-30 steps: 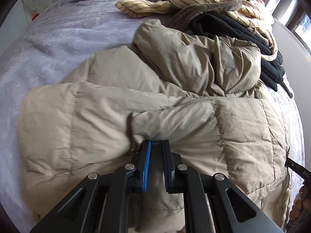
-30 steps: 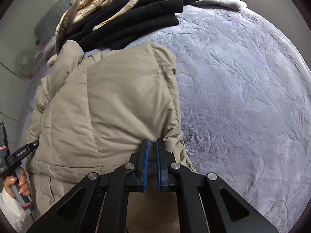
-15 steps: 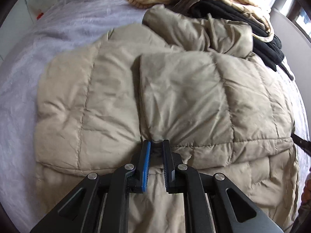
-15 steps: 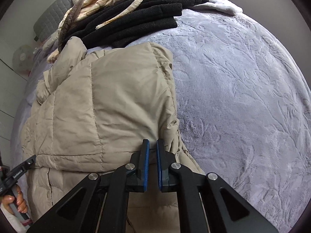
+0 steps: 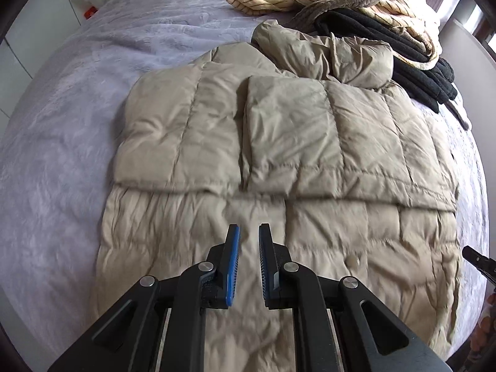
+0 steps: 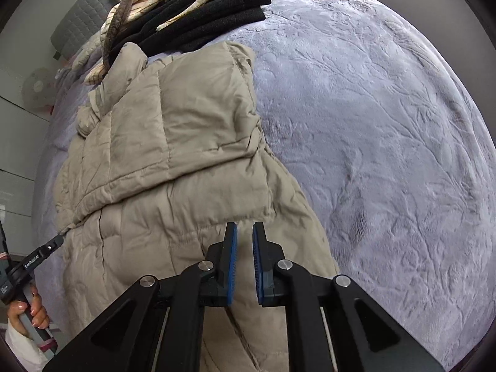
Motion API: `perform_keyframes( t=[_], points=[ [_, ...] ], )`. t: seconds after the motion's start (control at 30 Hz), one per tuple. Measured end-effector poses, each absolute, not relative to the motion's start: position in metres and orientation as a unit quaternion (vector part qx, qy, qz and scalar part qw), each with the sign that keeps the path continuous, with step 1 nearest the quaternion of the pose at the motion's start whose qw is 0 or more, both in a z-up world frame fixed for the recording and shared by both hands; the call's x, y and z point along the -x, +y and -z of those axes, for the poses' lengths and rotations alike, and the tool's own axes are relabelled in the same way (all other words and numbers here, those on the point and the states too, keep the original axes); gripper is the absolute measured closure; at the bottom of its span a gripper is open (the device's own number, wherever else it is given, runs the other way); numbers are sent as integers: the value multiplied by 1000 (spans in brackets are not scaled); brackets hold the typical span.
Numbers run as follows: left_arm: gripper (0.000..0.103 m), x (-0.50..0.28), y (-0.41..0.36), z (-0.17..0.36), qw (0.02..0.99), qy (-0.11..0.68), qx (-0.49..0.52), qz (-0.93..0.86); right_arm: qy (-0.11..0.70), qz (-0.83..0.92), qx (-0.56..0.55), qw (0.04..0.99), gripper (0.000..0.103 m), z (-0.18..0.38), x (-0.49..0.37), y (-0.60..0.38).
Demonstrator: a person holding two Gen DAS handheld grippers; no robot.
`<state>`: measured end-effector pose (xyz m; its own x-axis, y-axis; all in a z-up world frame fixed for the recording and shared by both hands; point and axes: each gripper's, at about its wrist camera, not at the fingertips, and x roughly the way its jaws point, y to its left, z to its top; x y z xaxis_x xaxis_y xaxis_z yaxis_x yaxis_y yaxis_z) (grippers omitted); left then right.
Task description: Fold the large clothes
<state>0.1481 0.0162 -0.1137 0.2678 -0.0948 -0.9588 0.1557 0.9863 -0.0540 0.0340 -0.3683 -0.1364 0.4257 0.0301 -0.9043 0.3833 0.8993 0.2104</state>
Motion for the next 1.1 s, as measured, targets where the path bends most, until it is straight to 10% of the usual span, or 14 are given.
perform_keyframes(
  t=[0.67, 0.73, 0.77, 1.1],
  points=[
    [88, -64, 16, 68, 788, 611, -1, 73, 515, 58, -166, 839, 65, 72, -2, -321],
    [14, -53, 16, 62, 792, 608, -8, 64, 517, 53, -165, 838, 65, 70, 1, -316],
    [7, -48, 18, 57, 798, 600, -6, 59, 518, 50, -166, 838, 65, 70, 3, -313],
    [6, -32, 17, 38, 806, 588, -19, 56, 517, 35, -166, 839, 64, 64, 13, -304]
  ],
)
